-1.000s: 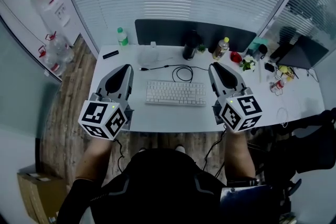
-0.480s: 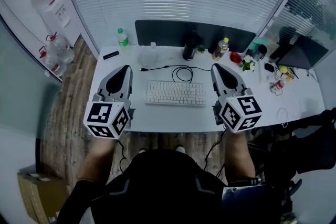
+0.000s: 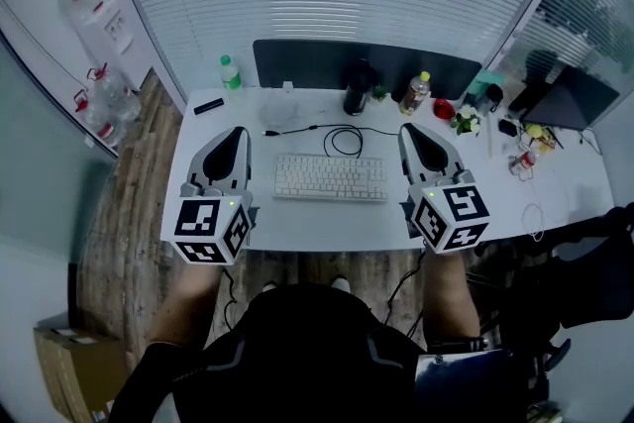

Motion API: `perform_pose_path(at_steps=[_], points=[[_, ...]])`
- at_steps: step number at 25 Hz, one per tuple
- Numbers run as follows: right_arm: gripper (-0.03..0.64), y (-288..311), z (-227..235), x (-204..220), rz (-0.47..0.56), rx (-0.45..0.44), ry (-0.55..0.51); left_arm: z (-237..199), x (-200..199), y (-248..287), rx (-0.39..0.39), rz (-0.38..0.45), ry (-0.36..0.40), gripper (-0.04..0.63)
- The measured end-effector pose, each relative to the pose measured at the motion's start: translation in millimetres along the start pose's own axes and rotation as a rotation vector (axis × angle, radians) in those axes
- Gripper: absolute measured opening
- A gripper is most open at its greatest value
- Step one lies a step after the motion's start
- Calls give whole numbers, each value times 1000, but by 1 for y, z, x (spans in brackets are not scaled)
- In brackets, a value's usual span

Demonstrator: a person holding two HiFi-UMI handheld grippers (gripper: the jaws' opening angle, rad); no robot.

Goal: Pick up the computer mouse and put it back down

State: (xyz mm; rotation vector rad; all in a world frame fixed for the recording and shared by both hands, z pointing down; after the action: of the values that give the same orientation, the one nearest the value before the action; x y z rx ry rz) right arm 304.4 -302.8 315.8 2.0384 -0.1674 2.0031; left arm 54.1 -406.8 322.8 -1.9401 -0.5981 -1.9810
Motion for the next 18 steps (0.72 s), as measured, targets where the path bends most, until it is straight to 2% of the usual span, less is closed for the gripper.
perform_pose_path(at_steps=[8,18], points=[[-2,0,0,0,10,4,11,6,2,0,0,-3,52,31],[-2,-2,7,0,8,18,12,11,0,1,11,9,47,31]])
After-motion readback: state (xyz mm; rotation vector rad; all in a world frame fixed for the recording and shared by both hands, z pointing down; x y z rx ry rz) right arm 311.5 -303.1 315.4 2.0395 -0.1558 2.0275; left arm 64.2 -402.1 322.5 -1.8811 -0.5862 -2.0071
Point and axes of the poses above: the fingertips, and each gripper's own axes: y forward along the fingers, z to its right, x out of its underside, the point moved 2 cm from there along -y, backward along the fingers, and after that the axes turned 15 degrees about -x, right-handed, at the moved point
